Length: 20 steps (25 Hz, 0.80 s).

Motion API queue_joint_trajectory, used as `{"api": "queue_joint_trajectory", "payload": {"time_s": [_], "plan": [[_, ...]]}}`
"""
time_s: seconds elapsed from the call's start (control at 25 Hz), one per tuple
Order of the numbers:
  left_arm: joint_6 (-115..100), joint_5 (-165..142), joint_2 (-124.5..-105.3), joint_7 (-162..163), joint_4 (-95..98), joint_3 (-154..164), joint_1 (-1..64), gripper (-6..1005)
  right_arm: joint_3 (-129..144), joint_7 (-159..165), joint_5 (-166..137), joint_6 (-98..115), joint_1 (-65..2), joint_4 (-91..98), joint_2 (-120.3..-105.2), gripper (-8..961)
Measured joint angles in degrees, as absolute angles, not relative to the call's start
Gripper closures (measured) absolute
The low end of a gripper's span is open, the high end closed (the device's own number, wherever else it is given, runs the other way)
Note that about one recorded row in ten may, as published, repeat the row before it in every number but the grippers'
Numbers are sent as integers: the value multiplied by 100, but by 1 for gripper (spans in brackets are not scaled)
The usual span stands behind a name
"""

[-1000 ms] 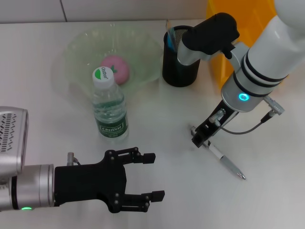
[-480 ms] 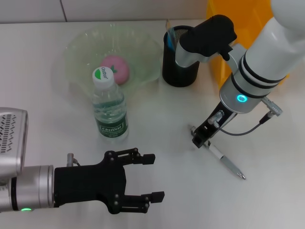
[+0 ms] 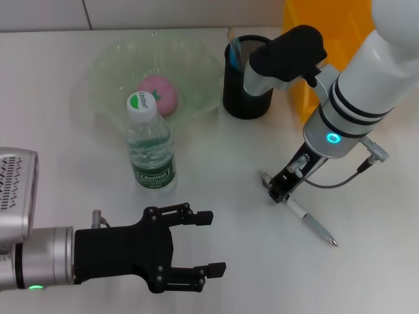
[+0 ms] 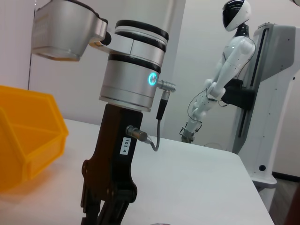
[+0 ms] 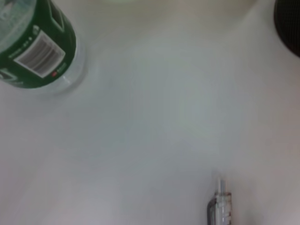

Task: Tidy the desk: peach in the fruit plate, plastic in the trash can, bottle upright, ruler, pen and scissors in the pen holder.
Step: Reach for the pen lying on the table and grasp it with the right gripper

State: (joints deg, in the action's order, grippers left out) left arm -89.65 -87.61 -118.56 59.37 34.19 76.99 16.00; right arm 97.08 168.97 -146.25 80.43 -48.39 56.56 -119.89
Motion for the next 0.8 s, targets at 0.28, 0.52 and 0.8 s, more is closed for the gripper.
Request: {"api": "queue_joint_trajectory", "payload": {"time_s": [0.28,0.52,0.8], "plan": [[-8965,-8741,-11856,5934,3419,7688,1588,186,9754,16866,-14598,7963,-4859,5607,-11988,727],[-8985,-8729,-11856,5932,3430,7672,1584,186,9631,16860,-14613,8043,-4504,6430,-11944,836],[-8990,-8727,-11854,5932,3430,7665,1564,186,8372,16583,-14622,8517,-3932,7946,-11923,862]]}}
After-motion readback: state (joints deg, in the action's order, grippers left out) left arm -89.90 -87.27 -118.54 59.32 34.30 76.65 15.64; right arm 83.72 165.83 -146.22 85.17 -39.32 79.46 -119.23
